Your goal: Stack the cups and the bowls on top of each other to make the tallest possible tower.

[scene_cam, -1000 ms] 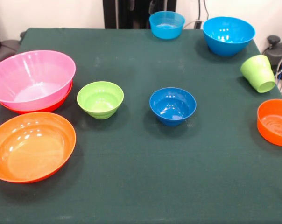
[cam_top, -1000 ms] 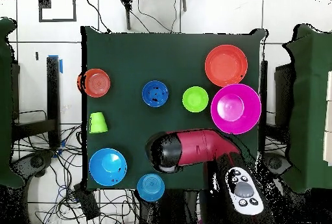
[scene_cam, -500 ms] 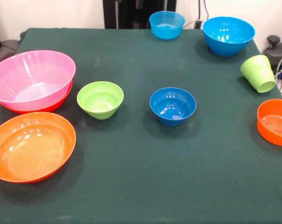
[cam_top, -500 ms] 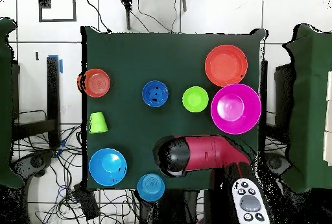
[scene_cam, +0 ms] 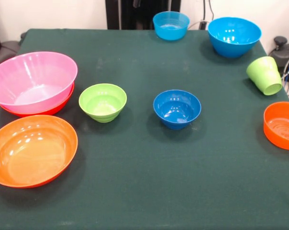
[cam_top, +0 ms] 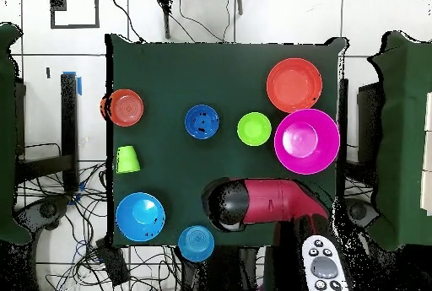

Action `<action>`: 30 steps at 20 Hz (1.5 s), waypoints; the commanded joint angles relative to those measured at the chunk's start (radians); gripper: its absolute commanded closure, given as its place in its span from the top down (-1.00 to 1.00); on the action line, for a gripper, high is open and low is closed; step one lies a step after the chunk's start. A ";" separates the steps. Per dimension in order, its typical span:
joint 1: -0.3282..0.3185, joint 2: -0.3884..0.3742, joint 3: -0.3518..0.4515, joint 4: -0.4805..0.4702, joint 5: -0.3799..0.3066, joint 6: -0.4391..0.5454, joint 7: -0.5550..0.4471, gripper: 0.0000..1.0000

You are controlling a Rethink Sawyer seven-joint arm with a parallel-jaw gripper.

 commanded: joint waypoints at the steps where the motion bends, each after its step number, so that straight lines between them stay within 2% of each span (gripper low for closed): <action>1: 0.089 0.073 0.000 -0.040 0.043 -0.101 0.209 1.00; 9: 0.197 0.099 -0.082 -0.089 0.069 -0.062 0.283 1.00; 14: 0.266 0.172 -0.113 -0.148 0.073 -0.093 0.333 1.00; 20: 0.331 0.242 -0.144 -0.203 0.120 -0.127 0.421 1.00; 24: 0.371 0.297 -0.155 -0.261 0.143 -0.115 0.455 1.00; 30: 0.411 0.331 -0.180 -0.288 0.177 -0.121 0.480 1.00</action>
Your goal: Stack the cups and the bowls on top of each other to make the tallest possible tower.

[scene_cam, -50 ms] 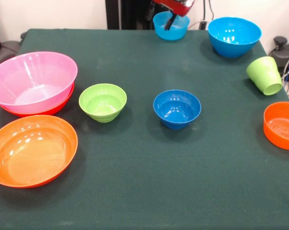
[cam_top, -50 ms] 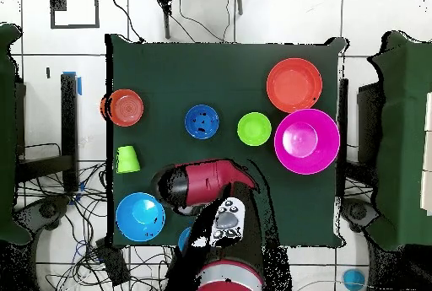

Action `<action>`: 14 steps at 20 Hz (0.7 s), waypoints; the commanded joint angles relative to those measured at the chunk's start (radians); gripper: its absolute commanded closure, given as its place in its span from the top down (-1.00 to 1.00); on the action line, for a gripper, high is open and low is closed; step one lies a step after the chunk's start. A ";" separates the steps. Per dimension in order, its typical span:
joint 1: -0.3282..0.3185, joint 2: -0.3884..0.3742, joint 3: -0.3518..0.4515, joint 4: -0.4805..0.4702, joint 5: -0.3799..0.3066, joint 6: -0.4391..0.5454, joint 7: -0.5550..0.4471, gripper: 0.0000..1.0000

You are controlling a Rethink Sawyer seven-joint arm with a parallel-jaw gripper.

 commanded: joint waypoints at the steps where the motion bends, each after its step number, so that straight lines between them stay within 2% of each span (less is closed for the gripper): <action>1: 0.041 0.095 0.017 -0.106 0.059 -0.096 0.226 1.00; 7: 0.047 0.111 -0.004 -0.132 0.081 -0.088 0.210 1.00; 14: 0.024 0.057 -0.002 -0.089 0.087 -0.060 0.132 1.00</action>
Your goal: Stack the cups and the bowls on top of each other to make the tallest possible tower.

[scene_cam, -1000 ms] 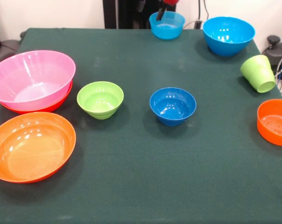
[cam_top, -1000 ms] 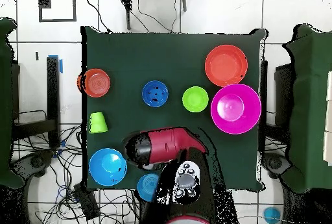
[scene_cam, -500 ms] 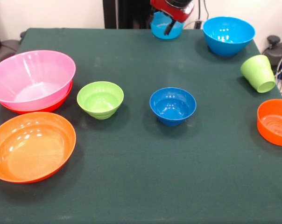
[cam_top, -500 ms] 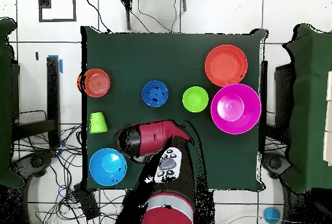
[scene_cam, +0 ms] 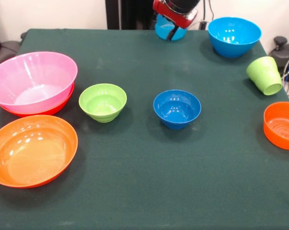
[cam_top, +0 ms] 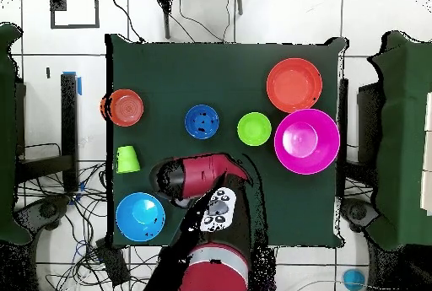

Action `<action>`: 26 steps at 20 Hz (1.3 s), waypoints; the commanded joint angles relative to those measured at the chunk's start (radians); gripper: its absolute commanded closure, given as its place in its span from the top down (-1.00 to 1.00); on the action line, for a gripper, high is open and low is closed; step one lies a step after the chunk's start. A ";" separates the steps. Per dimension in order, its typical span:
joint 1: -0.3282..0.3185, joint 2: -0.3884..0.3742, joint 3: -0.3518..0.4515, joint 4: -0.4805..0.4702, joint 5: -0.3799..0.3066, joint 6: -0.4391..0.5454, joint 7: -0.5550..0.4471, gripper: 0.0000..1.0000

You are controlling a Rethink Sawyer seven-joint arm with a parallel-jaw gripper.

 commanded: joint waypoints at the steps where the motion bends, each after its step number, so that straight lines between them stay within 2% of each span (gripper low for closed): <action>1: -0.013 -0.021 0.041 -0.027 0.037 -0.057 0.105 1.00; 6: 0.018 -0.048 0.006 -0.026 0.006 -0.003 0.092 1.00; 9: 0.009 -0.048 0.021 -0.028 0.007 -0.003 0.065 1.00; 11: -0.011 -0.082 0.016 -0.017 -0.006 0.021 0.022 1.00; 13: -0.062 -0.161 0.023 -0.001 -0.043 0.099 -0.120 1.00; 14: -0.098 -0.210 0.020 0.004 -0.082 0.127 -0.221 1.00; 16: -0.137 -0.252 0.023 0.023 -0.121 0.115 -0.298 1.00; 19: -0.145 -0.243 0.043 0.066 -0.132 0.038 -0.237 1.00; 21: -0.116 -0.215 0.060 0.070 -0.124 0.001 -0.150 1.00; 22: -0.099 -0.204 0.073 0.072 -0.102 -0.012 -0.093 1.00; 26: -0.064 -0.173 0.095 0.045 -0.069 -0.017 -0.014 1.00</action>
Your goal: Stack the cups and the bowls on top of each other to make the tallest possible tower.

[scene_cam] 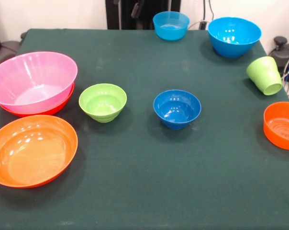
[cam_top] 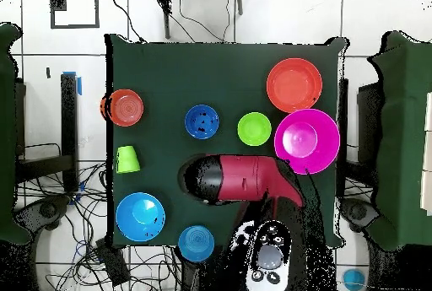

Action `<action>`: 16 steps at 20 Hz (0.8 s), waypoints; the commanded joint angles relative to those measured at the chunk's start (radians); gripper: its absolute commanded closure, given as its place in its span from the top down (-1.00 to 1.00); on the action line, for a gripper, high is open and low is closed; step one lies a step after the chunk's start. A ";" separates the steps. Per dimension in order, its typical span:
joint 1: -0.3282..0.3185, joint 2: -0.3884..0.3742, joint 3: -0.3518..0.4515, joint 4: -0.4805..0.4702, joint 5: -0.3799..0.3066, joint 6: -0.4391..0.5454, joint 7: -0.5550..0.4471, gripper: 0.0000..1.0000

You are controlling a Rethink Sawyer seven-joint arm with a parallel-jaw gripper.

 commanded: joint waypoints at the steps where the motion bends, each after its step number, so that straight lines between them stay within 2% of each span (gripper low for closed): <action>1: 0.059 0.049 0.128 0.031 -0.007 -0.033 0.002 1.00; 5: 0.078 0.055 0.119 0.014 0.011 -0.015 0.031 1.00; 11: 0.076 0.078 0.122 0.012 0.015 -0.049 0.033 1.00; 16: 0.095 0.104 0.117 -0.006 0.021 -0.066 0.072 1.00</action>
